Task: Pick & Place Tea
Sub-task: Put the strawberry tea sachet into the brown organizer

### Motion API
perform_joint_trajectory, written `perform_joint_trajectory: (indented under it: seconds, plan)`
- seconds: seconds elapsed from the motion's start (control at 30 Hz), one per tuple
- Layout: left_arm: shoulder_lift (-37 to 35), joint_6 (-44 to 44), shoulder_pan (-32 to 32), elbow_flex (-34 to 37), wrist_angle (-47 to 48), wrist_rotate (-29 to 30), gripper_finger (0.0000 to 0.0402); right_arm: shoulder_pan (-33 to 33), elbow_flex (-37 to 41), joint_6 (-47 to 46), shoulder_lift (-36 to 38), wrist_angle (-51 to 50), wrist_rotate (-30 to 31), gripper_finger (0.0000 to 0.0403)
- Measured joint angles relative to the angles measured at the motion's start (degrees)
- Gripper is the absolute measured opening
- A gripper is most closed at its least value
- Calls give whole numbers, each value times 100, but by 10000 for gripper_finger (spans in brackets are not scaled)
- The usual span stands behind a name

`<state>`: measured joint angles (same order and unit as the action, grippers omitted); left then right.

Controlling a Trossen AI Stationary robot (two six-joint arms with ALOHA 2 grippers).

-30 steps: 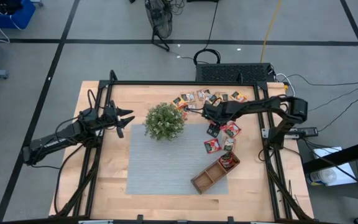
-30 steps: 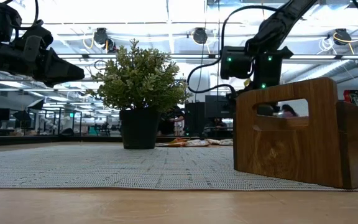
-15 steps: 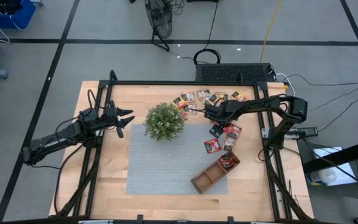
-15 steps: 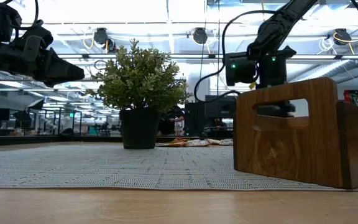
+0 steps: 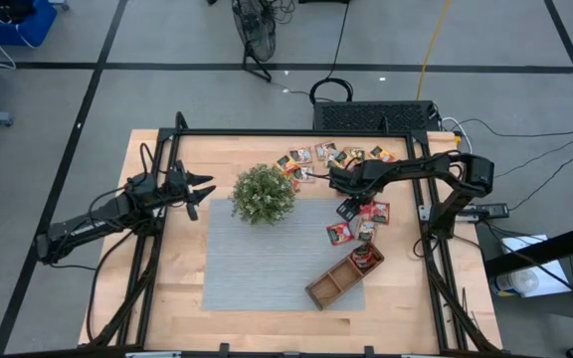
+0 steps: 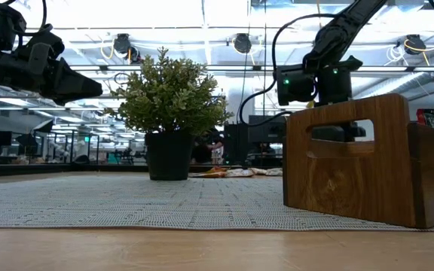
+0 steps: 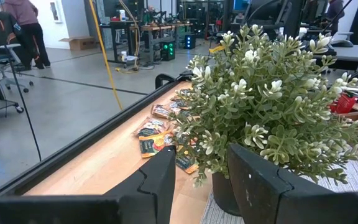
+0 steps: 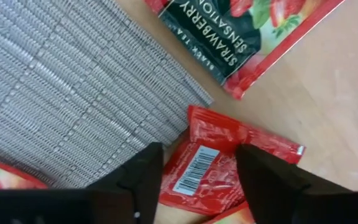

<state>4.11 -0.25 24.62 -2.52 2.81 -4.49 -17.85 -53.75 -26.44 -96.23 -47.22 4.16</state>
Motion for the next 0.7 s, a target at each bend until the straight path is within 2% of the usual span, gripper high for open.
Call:
perform_joint_trajectory:
  seconds: [0.57,0.7]
  plan:
    - [-1,0,0,0,0,0,147,148,186,420,-5,364,-101,17]
    - [-1,0,0,0,0,0,147,269,162,626,111,500,-22,10]
